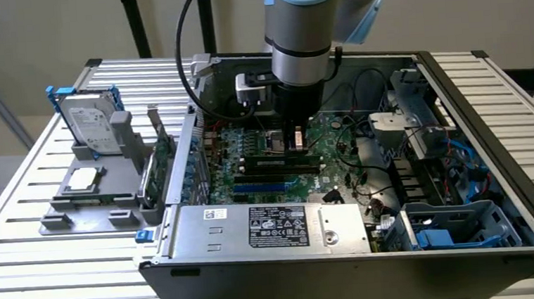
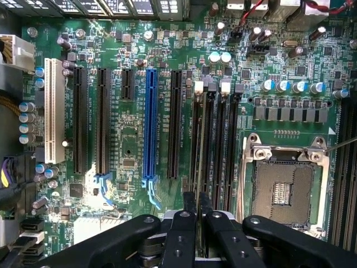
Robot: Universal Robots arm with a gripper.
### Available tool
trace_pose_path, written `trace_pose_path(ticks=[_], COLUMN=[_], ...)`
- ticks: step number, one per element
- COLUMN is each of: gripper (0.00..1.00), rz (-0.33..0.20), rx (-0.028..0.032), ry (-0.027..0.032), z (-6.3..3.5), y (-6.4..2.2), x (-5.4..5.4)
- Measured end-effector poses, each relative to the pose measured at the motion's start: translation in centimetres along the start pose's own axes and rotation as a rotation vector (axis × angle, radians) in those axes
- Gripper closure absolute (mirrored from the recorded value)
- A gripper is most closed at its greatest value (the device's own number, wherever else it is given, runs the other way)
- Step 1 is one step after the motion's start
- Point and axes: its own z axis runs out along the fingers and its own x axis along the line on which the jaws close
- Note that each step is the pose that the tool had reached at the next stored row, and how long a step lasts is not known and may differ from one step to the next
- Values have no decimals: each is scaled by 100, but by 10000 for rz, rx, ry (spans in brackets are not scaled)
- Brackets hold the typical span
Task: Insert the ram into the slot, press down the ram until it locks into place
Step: 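Insert the ram into the slot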
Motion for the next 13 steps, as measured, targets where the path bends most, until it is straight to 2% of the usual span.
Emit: trace_pose_path(ticks=[13], gripper=[86], rz=[2], rx=[-16], ry=[85], z=[1], y=[-7], x=[0])
